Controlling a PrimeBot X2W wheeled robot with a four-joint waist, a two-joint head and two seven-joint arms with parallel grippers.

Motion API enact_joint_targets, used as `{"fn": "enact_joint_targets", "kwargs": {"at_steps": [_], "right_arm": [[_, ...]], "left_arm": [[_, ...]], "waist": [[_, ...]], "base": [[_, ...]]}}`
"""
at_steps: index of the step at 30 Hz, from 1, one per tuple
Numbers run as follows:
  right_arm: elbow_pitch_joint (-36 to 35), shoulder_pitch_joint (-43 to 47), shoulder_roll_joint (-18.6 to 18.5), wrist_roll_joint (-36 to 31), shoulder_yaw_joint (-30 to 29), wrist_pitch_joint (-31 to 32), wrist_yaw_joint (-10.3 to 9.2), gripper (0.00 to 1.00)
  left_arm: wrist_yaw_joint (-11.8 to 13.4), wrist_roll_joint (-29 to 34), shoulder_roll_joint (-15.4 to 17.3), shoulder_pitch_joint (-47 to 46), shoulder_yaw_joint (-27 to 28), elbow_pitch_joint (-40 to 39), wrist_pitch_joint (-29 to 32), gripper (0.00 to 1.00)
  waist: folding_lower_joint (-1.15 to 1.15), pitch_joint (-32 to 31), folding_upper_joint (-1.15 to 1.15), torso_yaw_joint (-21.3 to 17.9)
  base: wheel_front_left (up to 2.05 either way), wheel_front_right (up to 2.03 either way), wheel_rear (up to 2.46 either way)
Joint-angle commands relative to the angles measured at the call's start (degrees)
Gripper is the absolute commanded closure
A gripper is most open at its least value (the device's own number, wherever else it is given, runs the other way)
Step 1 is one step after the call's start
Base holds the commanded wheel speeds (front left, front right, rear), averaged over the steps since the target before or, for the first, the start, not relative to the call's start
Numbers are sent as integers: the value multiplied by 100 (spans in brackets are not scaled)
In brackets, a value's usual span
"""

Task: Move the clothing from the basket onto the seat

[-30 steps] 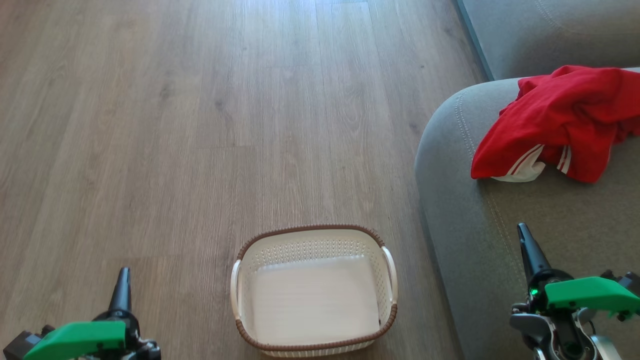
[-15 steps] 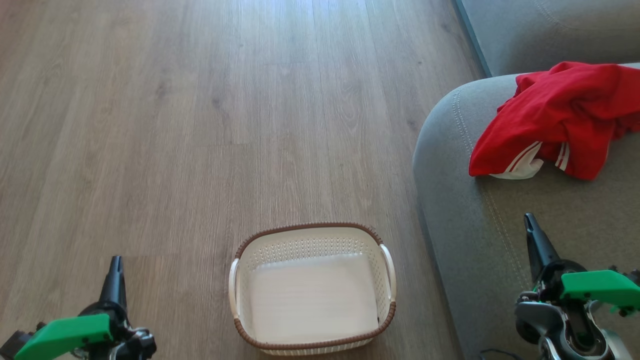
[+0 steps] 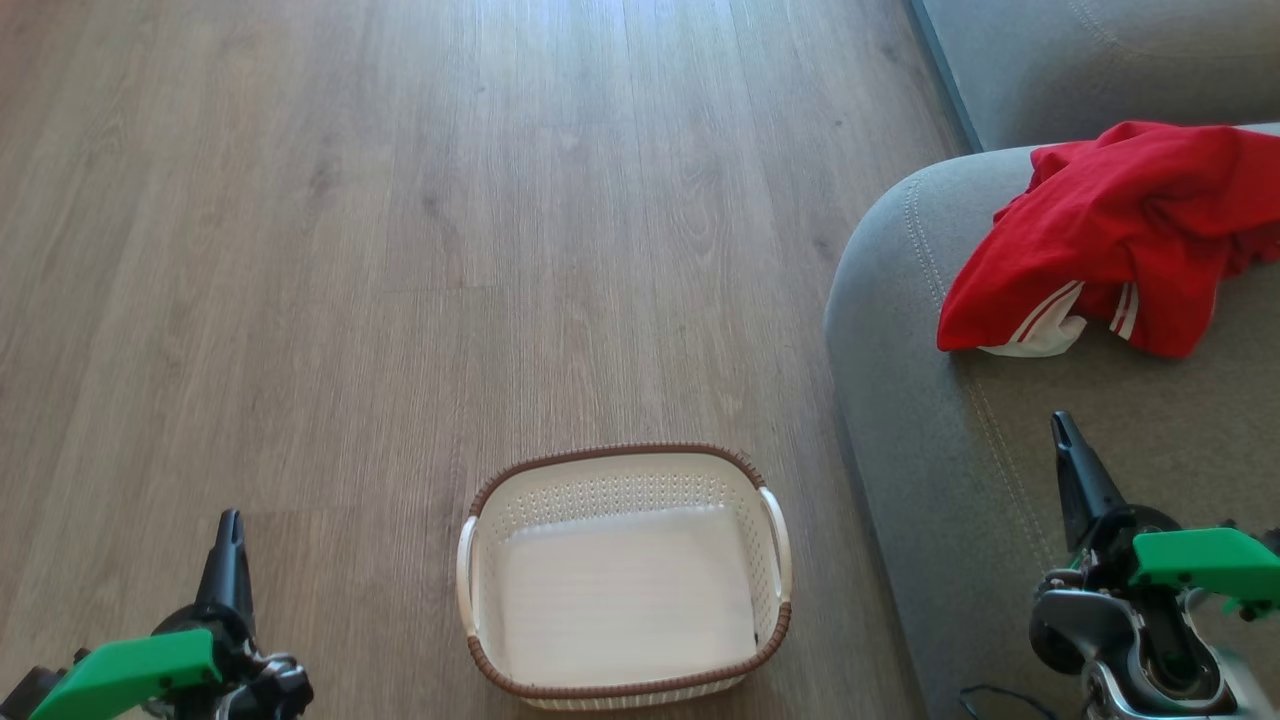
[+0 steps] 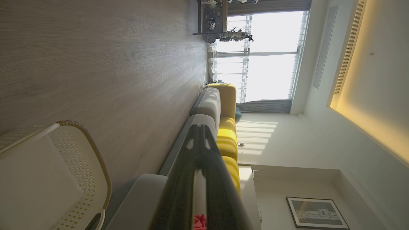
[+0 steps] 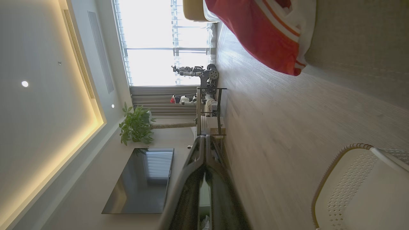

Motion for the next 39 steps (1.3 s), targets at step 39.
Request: {"fn": "enact_joint_targets", "kwargs": {"at_steps": [39], "right_arm": [[-308, -261, -399, 369, 497, -338, -1, 100]], "left_arm": [[-48, -13, 57, -280, 210, -217, 52, 100]], "waist": [[0, 2, 0, 1]], "base": [[0, 0, 0]]}}
